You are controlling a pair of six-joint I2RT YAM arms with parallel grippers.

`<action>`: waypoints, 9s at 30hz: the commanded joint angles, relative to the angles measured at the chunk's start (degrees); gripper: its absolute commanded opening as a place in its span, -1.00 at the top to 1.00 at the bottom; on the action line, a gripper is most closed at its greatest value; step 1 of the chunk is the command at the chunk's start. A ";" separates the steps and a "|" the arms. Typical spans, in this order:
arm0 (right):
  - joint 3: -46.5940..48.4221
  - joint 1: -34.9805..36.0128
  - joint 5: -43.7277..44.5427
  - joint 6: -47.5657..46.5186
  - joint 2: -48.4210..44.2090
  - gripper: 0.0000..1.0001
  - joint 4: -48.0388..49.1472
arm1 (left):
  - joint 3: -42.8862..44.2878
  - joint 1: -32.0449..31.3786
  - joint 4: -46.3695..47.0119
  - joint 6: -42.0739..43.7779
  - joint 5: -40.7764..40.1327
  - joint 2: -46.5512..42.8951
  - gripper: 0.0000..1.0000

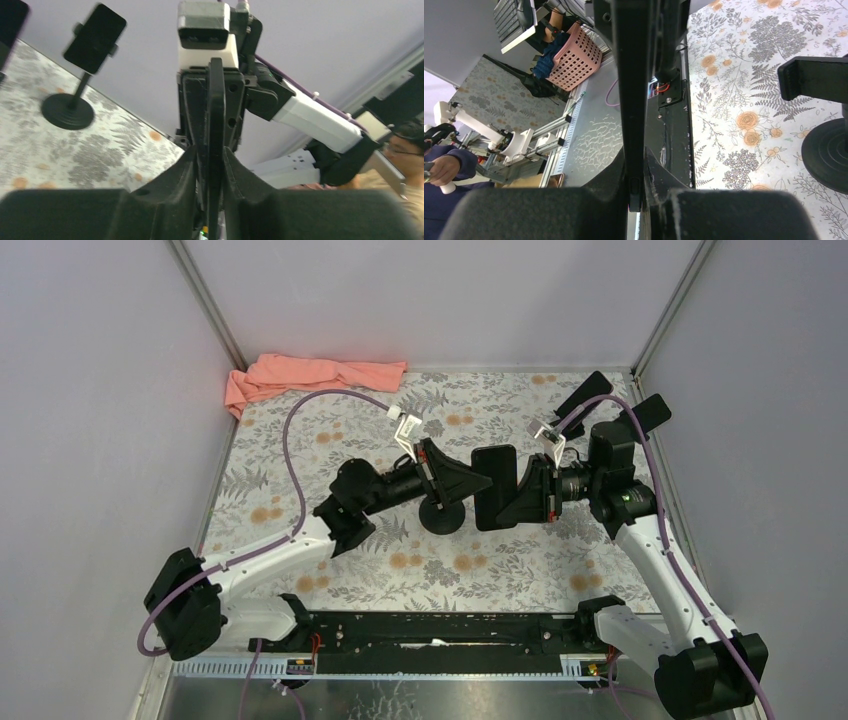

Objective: Place the phone on the phone stand
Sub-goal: Pick up the phone at the center of the board, then adjust the phone stand at the center of the board.

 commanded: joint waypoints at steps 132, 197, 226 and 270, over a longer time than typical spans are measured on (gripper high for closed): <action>13.42 -7.78 9.91 -38.95 9.48 1.00 -32.70 | 22.11 22.78 -53.47 35.41 2.36 11.97 -0.04; 31.03 12.61 24.05 -47.17 19.53 -0.35 -46.62 | 14.98 19.62 -36.93 21.96 35.15 -2.31 1.00; 42.71 18.99 57.64 -30.38 35.31 -0.47 -27.64 | -3.65 24.98 -45.02 47.30 32.46 -23.09 1.00; 52.39 13.30 50.48 -42.80 38.04 0.57 -42.77 | -8.22 25.30 -40.35 42.86 33.92 -23.02 1.00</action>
